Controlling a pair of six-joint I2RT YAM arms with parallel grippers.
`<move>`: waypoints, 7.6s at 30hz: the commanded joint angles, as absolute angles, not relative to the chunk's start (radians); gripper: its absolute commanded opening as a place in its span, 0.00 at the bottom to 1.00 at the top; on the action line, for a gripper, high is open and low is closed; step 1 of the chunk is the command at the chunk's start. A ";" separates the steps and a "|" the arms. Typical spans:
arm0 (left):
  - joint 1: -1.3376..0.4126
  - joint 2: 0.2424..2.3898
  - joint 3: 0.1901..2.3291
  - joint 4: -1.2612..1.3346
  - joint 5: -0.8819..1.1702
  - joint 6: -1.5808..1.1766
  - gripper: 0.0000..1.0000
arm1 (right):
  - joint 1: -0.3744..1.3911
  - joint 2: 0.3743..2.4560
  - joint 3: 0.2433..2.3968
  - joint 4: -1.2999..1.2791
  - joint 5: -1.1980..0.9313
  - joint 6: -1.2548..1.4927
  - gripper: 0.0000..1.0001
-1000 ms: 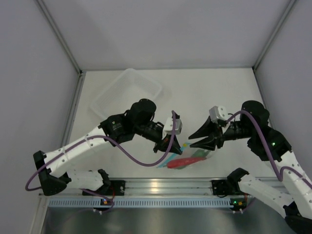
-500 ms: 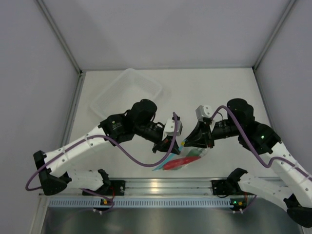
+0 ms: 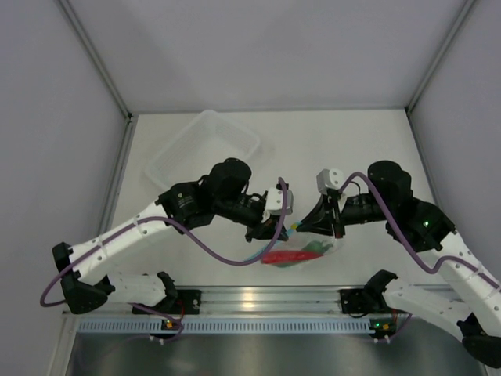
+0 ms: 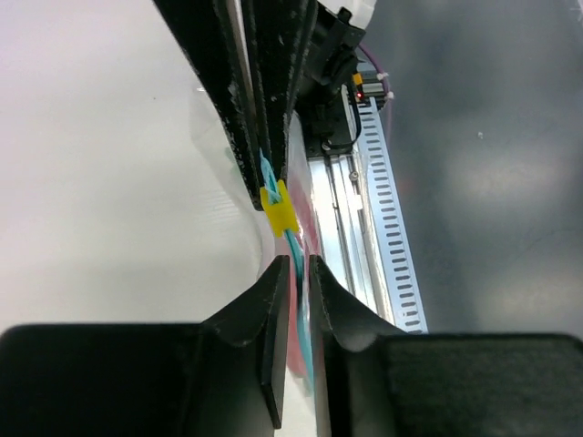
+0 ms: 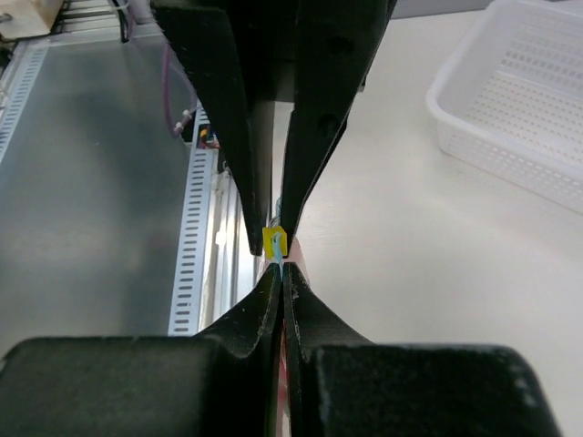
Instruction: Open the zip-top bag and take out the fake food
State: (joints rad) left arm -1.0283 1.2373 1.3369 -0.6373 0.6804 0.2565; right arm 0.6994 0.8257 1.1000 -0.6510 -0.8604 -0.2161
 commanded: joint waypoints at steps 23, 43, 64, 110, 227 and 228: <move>-1.028 1.177 1.318 -0.290 0.561 0.166 0.43 | 0.729 0.807 1.158 -0.630 -0.727 -0.207 0.00; -1.028 1.189 1.292 -0.290 0.588 0.138 0.21 | 0.727 0.788 1.144 -0.565 -0.709 -0.173 0.00; -0.924 1.132 1.207 -0.291 0.621 0.166 0.00 | 0.727 0.703 1.166 -0.526 -0.535 -0.118 0.00; -0.742 1.091 1.080 -0.117 0.914 -0.026 0.70 | 0.727 0.557 1.105 -0.621 -0.649 -0.250 0.00; -0.911 1.354 1.072 -0.129 -0.497 -0.842 0.00 | 0.732 1.014 0.802 -0.072 0.143 0.709 0.64; -0.911 1.355 1.065 -0.124 -0.508 -0.848 0.00 | 0.733 1.003 0.793 -0.048 0.156 0.715 0.63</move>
State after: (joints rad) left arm -0.9035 1.3533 1.0752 -0.1982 -0.4557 -0.7780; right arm 0.7120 1.0325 0.7681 -0.1997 0.1223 0.6765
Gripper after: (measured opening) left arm 0.019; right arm 0.638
